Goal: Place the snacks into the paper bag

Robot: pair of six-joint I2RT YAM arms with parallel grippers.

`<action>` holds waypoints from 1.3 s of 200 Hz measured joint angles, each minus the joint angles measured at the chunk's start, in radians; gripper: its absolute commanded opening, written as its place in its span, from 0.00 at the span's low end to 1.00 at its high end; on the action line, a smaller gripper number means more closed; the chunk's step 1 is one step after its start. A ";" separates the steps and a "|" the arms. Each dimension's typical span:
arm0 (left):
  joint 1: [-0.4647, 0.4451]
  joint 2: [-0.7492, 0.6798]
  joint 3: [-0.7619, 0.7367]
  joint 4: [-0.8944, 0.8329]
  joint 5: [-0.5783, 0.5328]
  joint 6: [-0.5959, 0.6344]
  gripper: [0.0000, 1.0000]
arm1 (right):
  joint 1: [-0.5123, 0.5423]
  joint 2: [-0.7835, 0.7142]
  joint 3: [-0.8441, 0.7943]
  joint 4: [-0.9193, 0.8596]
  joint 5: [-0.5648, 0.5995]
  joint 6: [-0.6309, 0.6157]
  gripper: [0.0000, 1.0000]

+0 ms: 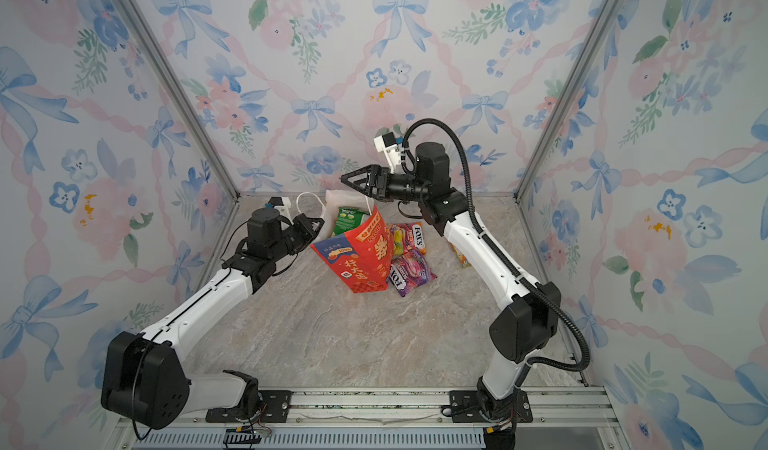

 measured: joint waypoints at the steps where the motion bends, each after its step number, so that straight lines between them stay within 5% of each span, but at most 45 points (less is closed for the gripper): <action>1: 0.000 0.000 0.000 0.000 0.000 0.000 0.08 | 0.000 0.000 0.000 0.000 0.000 0.000 0.85; 113: -0.039 -0.096 0.000 -0.096 -0.113 0.035 0.08 | 0.018 0.015 -0.040 -0.026 -0.010 -0.052 0.85; 167: -0.038 -0.114 -0.035 -0.064 -0.138 0.035 0.06 | 0.024 0.032 -0.190 0.124 -0.024 0.010 0.85; 260: -0.042 -0.106 -0.026 -0.071 -0.138 0.034 0.06 | 0.025 0.071 0.022 -0.039 -0.035 -0.056 0.85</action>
